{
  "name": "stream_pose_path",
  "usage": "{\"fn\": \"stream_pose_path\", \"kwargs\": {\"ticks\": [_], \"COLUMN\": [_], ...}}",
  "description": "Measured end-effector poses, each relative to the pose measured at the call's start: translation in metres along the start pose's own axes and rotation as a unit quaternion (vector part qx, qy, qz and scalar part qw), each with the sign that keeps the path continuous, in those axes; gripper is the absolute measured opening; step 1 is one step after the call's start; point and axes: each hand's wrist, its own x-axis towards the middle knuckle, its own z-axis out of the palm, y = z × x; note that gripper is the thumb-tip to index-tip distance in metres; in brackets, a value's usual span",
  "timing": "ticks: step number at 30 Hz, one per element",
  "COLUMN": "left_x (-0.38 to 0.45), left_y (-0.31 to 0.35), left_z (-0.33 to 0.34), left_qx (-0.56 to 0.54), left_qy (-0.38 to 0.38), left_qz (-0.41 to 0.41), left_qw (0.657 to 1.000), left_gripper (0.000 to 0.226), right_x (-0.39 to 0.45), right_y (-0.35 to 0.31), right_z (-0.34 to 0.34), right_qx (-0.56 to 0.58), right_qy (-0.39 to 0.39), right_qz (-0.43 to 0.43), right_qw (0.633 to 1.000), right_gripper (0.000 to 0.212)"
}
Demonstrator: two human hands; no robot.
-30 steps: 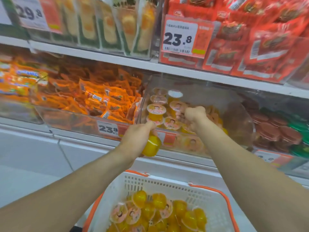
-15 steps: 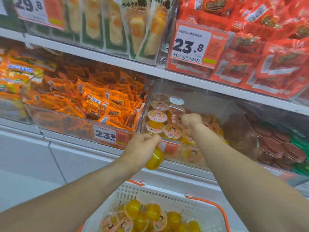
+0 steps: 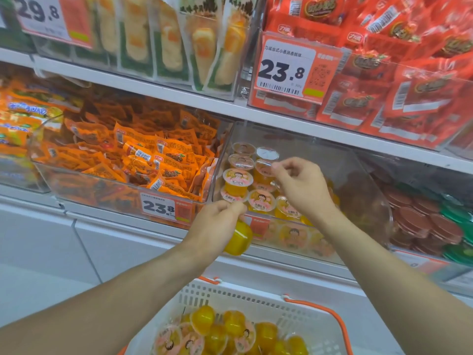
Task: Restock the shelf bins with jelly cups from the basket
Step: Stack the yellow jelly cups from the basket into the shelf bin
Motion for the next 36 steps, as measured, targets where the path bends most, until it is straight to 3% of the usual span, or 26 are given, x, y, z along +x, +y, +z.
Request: {"fn": "stream_pose_path", "kwargs": {"ticks": [3, 6, 8, 12, 15, 19, 22, 27, 32, 36], "left_x": [-0.001, -0.002, -0.008, -0.013, -0.013, -0.013, -0.013, -0.014, -0.014, -0.010], "left_y": [0.001, 0.001, 0.004, 0.008, 0.009, 0.011, 0.010, 0.011, -0.001, -0.010], "left_z": [0.003, 0.007, 0.009, 0.006, 0.003, 0.007, 0.010, 0.010, 0.005, 0.001], "left_qx": [-0.042, -0.103, -0.135, -0.210, -0.250, -0.283, -0.259, -0.166, 0.067, 0.122], "left_qy": [-0.023, -0.066, -0.090, -0.099, -0.085, -0.039, -0.031, -0.011, 0.011, 0.000], "left_qz": [-0.026, -0.029, -0.026, -0.028, -0.012, 0.005, 0.021, 0.052, 0.122, 0.166], "left_qw": [0.999, 0.992, 0.986, 0.972, 0.964, 0.958, 0.965, 0.985, 0.990, 0.979], "left_gripper": [0.040, 0.047, 0.041, 0.029, 0.008, 0.010, 0.010, 0.006, 0.020, 0.020], "right_x": [-0.051, -0.074, -0.078, -0.069, -0.066, -0.071, -0.070, -0.046, -0.003, 0.014], "right_y": [-0.016, -0.014, -0.011, -0.006, -0.008, -0.012, -0.014, -0.011, 0.014, 0.036], "right_z": [-0.010, -0.012, -0.011, -0.012, -0.016, -0.016, -0.019, -0.021, -0.012, -0.003], "right_qx": [0.025, -0.005, -0.004, 0.174, 0.236, 0.228, 0.261, 0.318, 0.283, 0.251], "right_qy": [-0.152, -0.237, -0.230, -0.191, -0.155, -0.176, -0.184, -0.099, -0.026, -0.075], "right_qz": [-0.042, -0.037, -0.020, 0.114, 0.165, 0.174, 0.188, 0.214, 0.263, 0.318], "right_qw": [0.987, 0.971, 0.973, 0.959, 0.945, 0.942, 0.929, 0.918, 0.922, 0.911], "right_gripper": [0.024, 0.040, 0.037, 0.002, 0.010, 0.028, 0.027, 0.007, 0.003, 0.006]}}
